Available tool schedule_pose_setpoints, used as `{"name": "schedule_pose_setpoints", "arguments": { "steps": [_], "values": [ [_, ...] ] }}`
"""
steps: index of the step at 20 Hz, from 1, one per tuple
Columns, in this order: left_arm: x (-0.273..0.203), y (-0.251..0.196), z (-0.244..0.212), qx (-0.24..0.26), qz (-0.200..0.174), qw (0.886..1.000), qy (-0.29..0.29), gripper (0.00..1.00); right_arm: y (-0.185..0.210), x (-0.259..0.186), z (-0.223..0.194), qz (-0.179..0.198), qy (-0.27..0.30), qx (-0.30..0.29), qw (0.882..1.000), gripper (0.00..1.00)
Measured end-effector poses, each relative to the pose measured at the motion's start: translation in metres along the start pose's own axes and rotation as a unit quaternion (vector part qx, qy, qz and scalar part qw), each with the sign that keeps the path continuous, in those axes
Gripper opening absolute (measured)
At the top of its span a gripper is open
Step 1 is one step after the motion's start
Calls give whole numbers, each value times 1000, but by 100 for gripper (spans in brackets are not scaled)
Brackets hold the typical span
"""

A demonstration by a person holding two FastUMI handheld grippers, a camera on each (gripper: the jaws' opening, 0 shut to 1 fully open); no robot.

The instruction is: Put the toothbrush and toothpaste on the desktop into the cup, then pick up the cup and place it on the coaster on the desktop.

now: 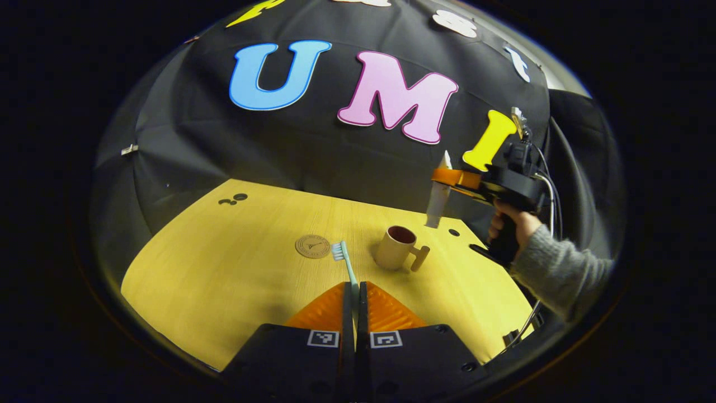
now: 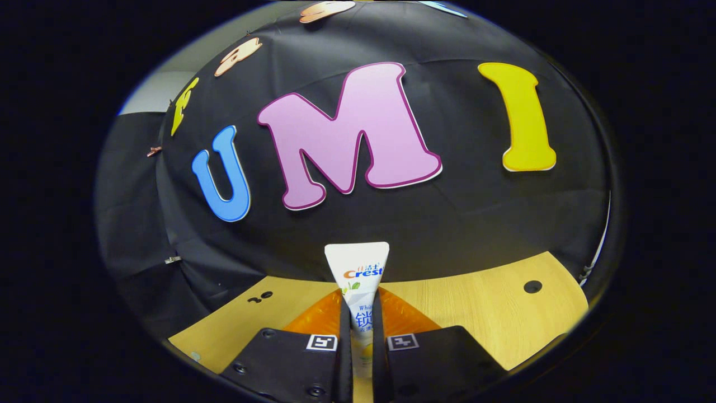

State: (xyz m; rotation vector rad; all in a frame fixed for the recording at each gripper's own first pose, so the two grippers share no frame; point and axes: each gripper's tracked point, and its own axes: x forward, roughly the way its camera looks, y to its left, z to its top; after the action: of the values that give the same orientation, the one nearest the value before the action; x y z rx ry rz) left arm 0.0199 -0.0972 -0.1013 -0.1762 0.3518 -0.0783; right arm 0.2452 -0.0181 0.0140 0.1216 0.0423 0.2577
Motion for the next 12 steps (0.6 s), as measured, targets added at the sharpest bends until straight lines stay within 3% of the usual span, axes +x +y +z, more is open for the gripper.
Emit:
{"name": "schedule_pose_setpoints", "arguments": {
  "steps": [6, 12],
  "values": [
    [-9, 3, -23, -30, 35, 999, 15, 6, -14, 41, -60, 3, 44, -18, 999, 18],
    [-11, 8, -28, -37, 53, 998, 16, 6, -9, 48, -110, 9, 96, -43, 994, 17]
  ]
}}
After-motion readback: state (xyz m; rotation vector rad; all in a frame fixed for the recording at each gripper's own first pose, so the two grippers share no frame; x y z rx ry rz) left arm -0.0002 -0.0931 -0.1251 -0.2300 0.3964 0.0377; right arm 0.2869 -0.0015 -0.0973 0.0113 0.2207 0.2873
